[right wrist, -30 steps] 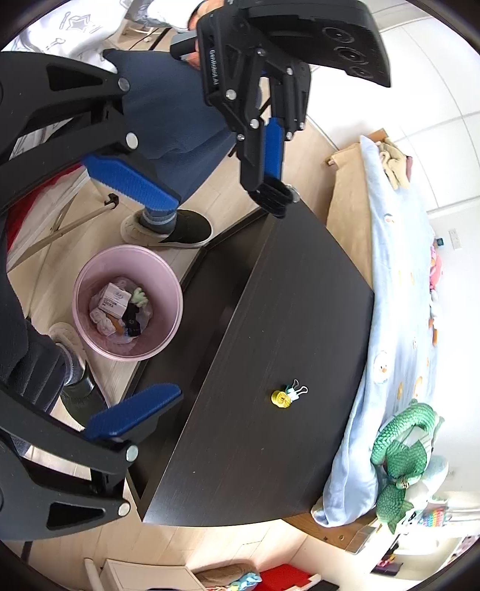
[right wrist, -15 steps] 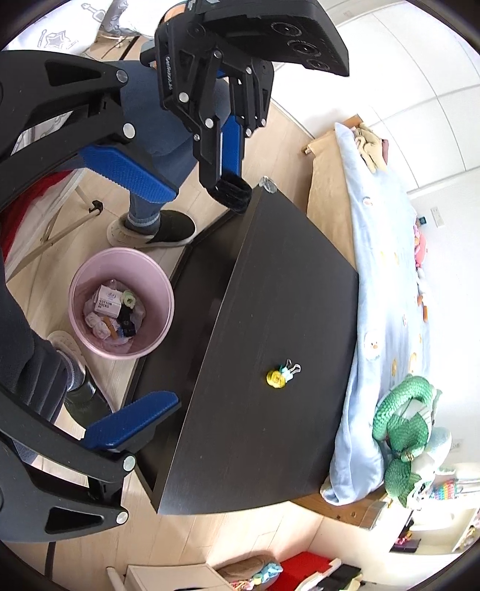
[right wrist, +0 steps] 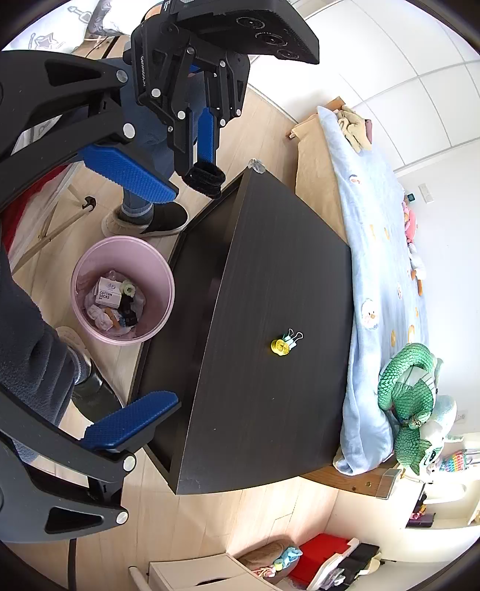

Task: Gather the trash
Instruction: 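Carry the clothespin and hair tie over the wastebasket and open both grippers, then move the right gripper toward the teal clip and yellow tape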

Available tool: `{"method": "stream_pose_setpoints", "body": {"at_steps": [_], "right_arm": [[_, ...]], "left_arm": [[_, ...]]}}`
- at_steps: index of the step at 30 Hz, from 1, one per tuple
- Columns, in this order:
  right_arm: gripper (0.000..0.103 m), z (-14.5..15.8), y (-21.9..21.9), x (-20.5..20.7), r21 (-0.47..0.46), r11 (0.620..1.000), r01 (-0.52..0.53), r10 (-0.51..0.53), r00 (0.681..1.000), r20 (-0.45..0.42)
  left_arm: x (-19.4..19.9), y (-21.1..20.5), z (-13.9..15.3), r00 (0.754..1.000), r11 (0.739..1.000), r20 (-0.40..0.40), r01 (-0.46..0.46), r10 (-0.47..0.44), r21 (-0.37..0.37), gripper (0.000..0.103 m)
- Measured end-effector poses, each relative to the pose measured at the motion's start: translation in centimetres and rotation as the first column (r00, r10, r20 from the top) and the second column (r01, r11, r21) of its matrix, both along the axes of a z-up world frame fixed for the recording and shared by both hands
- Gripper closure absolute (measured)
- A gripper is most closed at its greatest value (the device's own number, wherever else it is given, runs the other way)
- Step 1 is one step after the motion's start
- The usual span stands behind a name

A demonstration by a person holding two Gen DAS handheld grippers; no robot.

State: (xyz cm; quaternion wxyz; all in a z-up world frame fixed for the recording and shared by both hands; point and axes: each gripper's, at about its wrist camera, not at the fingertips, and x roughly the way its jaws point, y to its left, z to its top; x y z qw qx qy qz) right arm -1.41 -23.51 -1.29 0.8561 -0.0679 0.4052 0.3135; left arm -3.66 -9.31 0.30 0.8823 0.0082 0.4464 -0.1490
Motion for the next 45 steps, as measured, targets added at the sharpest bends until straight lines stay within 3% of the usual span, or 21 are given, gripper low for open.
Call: {"method": "stream_pose_setpoints", "body": {"at_steps": [2,9,12,21,35,45], "right_arm": [[0.003,0.0,-0.1,0.0,0.002,1.0,0.002,-0.002,1.0,-0.001],[0.003,0.1,-0.3,-0.1,0.005,1.0,0.008,-0.008,1.0,0.004],[0.003,0.1,-0.2,-0.1,0.005,1.0,0.01,-0.01,1.0,0.007],[0.003,0.1,0.1,-0.1,-0.004,1.0,0.009,-0.009,1.0,0.011],[0.003,0.3,1.2,1.3,-0.019,0.999,0.039,-0.039,0.999,0.027],[0.003,0.6,3.5,5.6,-0.046,0.998,0.033,-0.032,0.999,0.02]], "left_arm": [[0.2,-0.2,-0.2,1.0,1.0,-0.003,0.007,-0.007,-0.009,0.075],[0.2,0.4,-0.4,0.999,0.999,0.025,-0.035,0.036,-0.032,0.015],[0.3,1.0,-0.1,0.996,0.997,0.04,-0.073,0.074,-0.04,0.009],[0.7,3.3,0.2,0.98,0.979,0.036,-0.192,0.195,-0.07,0.008],[1.3,4.9,0.2,0.966,0.965,0.057,-0.249,0.254,-0.08,0.008],[3.2,6.4,0.5,0.956,0.959,0.088,-0.277,0.281,-0.059,0.008]]}}
